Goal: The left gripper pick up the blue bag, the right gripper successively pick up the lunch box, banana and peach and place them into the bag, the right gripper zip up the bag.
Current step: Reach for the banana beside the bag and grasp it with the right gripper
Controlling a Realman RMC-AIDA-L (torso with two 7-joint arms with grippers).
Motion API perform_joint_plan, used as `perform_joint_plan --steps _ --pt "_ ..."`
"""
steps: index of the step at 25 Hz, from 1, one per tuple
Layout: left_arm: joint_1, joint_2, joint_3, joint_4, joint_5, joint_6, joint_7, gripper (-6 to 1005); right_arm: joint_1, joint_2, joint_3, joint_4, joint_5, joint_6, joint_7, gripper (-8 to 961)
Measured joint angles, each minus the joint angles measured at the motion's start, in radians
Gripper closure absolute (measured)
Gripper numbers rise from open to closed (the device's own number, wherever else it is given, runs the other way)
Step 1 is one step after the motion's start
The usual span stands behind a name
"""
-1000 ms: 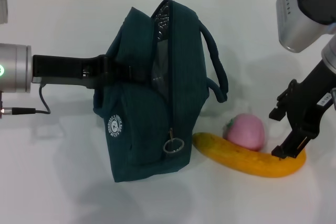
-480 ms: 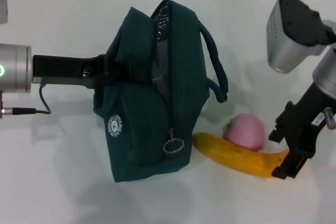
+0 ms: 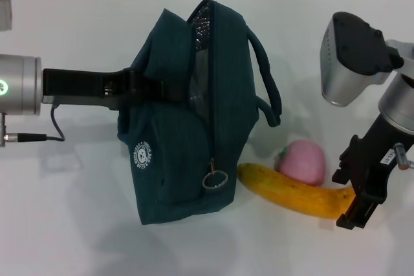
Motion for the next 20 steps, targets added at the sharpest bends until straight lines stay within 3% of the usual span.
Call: perform_joint_plan --steps 20 --pt "-0.004 0.003 0.0 -0.005 -0.002 -0.004 0.006 965 0.007 0.002 -0.084 0.043 0.001 0.08 0.012 203"
